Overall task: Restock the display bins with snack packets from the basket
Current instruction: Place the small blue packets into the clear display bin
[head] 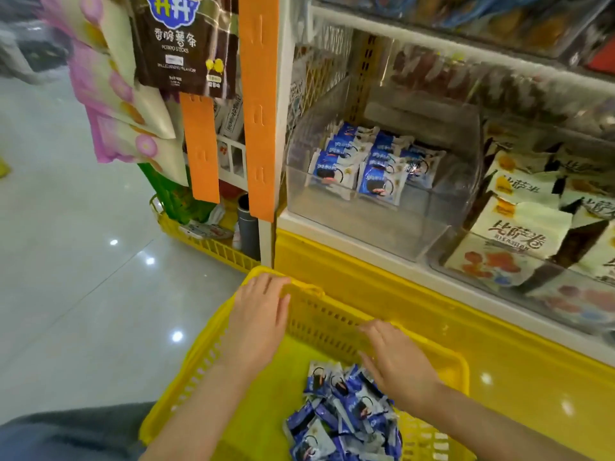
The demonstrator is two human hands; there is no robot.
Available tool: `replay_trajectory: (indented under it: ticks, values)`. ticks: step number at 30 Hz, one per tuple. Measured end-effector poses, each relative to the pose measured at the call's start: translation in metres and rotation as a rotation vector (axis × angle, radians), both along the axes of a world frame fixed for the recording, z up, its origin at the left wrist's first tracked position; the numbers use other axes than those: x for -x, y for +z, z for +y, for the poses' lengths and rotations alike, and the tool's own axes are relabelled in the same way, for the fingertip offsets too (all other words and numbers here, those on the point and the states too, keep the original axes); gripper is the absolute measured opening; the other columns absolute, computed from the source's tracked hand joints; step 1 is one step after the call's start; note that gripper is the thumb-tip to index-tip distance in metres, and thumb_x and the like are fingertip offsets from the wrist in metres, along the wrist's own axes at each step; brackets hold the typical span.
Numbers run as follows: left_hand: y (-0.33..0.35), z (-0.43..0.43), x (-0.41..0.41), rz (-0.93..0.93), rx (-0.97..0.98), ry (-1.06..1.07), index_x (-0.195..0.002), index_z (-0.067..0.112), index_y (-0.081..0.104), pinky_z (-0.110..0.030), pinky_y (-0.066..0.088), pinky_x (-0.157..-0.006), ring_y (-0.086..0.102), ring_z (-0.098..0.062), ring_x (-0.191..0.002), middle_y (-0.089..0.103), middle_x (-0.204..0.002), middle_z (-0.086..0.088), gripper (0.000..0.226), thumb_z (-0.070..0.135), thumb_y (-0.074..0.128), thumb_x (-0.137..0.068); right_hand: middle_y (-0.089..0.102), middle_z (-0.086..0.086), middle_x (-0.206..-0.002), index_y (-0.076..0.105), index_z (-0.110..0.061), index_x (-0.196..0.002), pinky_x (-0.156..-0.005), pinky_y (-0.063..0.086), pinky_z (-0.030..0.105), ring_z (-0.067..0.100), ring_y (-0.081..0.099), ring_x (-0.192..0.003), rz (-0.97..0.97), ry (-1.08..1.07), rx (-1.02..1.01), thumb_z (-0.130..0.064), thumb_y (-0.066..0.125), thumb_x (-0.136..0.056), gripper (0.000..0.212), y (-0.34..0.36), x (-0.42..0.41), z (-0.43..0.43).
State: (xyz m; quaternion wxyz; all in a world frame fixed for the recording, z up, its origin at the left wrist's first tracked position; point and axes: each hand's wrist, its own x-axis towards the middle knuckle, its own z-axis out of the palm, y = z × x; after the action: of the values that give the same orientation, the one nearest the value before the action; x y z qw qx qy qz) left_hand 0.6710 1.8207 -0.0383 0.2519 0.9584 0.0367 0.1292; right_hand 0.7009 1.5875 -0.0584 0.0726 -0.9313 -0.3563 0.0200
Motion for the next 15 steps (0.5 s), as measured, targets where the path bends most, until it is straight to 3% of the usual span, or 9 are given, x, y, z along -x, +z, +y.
replay_trajectory:
  ticks: [2,4,7,10,15]
  values:
    - [-0.021,0.017,0.010,0.124,-0.019,0.101,-0.122,0.011,0.054,-0.038,0.036,-0.089,0.051,-0.029,-0.105,0.055,-0.117,-0.010,0.029,0.019,0.048,-0.095,0.048,-0.002,-0.131,0.039,-0.019,-0.136,-0.102,0.037,0.027,0.015,0.046,-0.122,0.223,-0.078,0.116,-0.034,0.042,-0.098,0.041,-0.043,0.002,-0.008]
    - [-0.040,0.037,0.020,0.235,-0.028,0.177,-0.125,0.007,0.051,-0.041,0.036,-0.091,0.051,-0.034,-0.107,0.054,-0.119,-0.015,0.034,0.017,0.051,-0.093,0.040,-0.002,-0.137,0.031,-0.021,-0.141,-0.100,0.031,0.024,0.014,0.039,-0.126,0.347,-0.177,0.166,-0.036,0.034,-0.101,0.043,-0.080,0.002,-0.017]
    - [-0.068,0.065,0.034,0.367,-0.006,0.272,-0.132,0.006,0.044,-0.043,0.035,-0.092,0.050,-0.037,-0.111,0.052,-0.123,-0.018,0.040,0.020,0.048,-0.095,0.034,0.001,-0.143,0.022,-0.015,-0.146,-0.106,0.029,0.024,0.016,0.034,-0.132,0.424,-0.294,0.218,-0.035,0.038,-0.100,0.052,-0.122,0.001,-0.025]
    - [-0.088,0.080,0.045,0.418,0.151,0.294,-0.131,0.010,0.043,-0.040,0.041,-0.085,0.054,-0.033,-0.111,0.056,-0.122,-0.015,0.037,0.025,0.041,-0.098,0.034,0.006,-0.144,0.022,-0.012,-0.144,-0.108,0.032,0.027,0.020,0.034,-0.133,0.461,-0.472,0.260,-0.037,0.043,-0.098,0.056,-0.147,-0.003,-0.029]
    - [-0.104,0.086,0.045,0.341,0.190,0.328,-0.109,0.008,0.052,-0.031,0.031,-0.061,0.061,-0.036,-0.085,0.064,-0.087,-0.017,0.023,0.024,0.042,-0.097,0.040,0.007,-0.139,0.029,-0.012,-0.138,-0.105,0.034,0.027,0.021,0.039,-0.129,0.477,-0.531,0.379,-0.041,0.047,-0.096,0.055,-0.168,-0.011,-0.030]
